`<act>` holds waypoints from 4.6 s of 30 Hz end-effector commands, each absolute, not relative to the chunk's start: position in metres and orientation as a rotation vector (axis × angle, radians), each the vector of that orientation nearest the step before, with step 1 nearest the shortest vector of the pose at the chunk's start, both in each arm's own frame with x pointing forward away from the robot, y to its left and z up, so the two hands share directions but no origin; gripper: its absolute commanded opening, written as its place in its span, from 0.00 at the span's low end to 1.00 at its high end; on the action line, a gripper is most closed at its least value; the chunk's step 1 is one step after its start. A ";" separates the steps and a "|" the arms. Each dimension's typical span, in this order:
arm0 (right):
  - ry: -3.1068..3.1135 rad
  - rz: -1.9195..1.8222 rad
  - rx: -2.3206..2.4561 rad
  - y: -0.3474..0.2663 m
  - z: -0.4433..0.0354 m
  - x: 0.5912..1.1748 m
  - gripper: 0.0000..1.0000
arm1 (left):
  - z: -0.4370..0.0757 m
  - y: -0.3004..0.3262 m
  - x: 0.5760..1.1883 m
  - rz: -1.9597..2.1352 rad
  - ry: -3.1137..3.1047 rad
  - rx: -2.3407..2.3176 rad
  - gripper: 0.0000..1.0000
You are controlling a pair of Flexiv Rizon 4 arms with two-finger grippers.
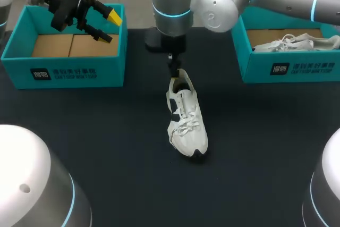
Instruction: Take the shoe out of the shoebox, open the shoe tongue, remove and reinsert the insole, then place the shoe into the shoebox
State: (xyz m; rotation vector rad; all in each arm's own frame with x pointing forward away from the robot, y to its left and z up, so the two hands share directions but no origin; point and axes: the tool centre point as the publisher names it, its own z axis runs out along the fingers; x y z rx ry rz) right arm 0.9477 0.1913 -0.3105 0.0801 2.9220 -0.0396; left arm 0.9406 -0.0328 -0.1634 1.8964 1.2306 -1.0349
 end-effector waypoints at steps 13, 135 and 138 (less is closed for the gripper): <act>2.931 -0.140 -0.010 0.178 -0.348 0.965 0.96 | -0.163 -0.032 0.941 -1.034 1.230 1.900 1.00; 2.844 -0.220 0.128 -0.025 -0.155 1.092 0.00 | -0.163 -0.032 0.941 -1.034 1.230 1.900 1.00; 2.851 -0.224 0.153 -0.029 -0.155 1.092 0.00 | -0.163 -0.032 0.941 -1.034 1.230 1.900 1.00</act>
